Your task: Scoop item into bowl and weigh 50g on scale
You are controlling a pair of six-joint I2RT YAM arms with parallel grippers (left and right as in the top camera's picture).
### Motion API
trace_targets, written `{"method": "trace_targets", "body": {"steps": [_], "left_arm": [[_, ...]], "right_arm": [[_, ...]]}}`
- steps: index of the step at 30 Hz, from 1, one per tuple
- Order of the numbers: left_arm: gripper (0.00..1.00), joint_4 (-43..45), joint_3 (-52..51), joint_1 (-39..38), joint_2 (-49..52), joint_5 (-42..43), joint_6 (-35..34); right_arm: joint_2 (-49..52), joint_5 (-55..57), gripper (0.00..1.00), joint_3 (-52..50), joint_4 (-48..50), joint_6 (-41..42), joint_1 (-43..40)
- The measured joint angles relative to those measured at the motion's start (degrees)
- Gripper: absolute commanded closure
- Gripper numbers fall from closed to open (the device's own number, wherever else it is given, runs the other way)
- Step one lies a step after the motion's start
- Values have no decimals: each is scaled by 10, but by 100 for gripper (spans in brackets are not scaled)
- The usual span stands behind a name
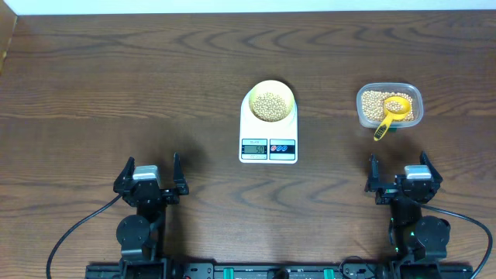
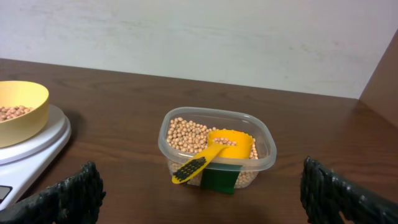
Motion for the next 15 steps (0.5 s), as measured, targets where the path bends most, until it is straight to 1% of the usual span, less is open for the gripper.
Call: {"method": "trace_targets", "body": {"steps": [4, 11, 15], "left_arm": [[2, 0, 0, 0, 0, 0, -10], [2, 0, 0, 0, 0, 0, -73], [2, 0, 0, 0, 0, 0, -90]], "right_arm": [[0, 0, 1, 0, 0, 0, 0], [0, 0, 1, 0, 0, 0, 0], [0, 0, 1, 0, 0, 0, 0]]}}
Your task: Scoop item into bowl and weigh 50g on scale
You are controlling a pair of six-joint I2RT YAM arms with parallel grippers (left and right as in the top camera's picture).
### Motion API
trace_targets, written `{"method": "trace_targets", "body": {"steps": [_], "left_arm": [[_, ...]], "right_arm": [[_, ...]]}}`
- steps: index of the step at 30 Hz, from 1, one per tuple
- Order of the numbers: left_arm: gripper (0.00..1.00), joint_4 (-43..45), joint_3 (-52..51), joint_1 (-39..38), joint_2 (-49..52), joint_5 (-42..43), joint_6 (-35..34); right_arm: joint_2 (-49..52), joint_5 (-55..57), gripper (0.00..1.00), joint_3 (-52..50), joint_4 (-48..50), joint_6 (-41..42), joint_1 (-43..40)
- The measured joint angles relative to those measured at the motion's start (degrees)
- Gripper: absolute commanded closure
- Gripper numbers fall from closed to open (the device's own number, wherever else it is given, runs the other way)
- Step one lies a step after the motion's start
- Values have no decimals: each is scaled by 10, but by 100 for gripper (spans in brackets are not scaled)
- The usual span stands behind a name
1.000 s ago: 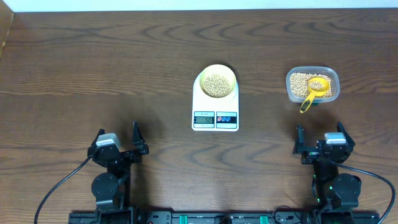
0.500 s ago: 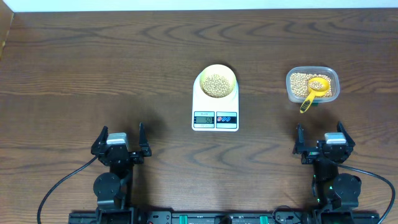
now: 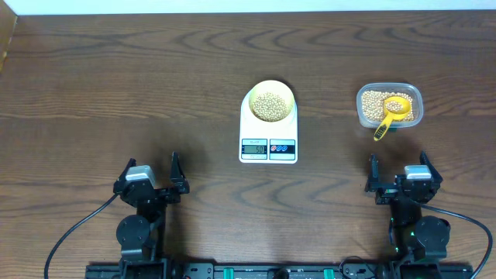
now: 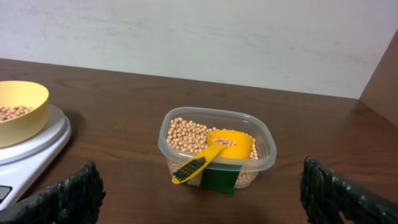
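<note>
A yellow bowl [image 3: 270,102] with pale beans stands on the white scale [image 3: 268,144], whose display is lit. To the right a clear tub [image 3: 389,106] of beans holds the yellow scoop [image 3: 390,111], handle over the near rim; the right wrist view shows the same tub [image 4: 217,148] and scoop [image 4: 214,151]. My right gripper [image 3: 396,181] rests open near the front edge, well short of the tub, nothing between its fingers [image 4: 74,193]. My left gripper [image 3: 151,177] sits open at the front left, empty.
Dark wooden table [image 3: 116,93] all around; a pale wall runs along the far edge. Black cables trail from both arm bases at the front edge.
The left arm has shifted very slightly at its rest spot. Bowl, scale, tub, scoop and right gripper stand as before.
</note>
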Motion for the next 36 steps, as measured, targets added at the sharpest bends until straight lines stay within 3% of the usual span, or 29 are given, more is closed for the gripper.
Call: {"method": "trace_targets", "body": {"steps": [36], "left_arm": [[2, 0, 0, 0, 0, 0, 14]], "right_arm": [[0, 0, 1, 0, 0, 0, 0]]}}
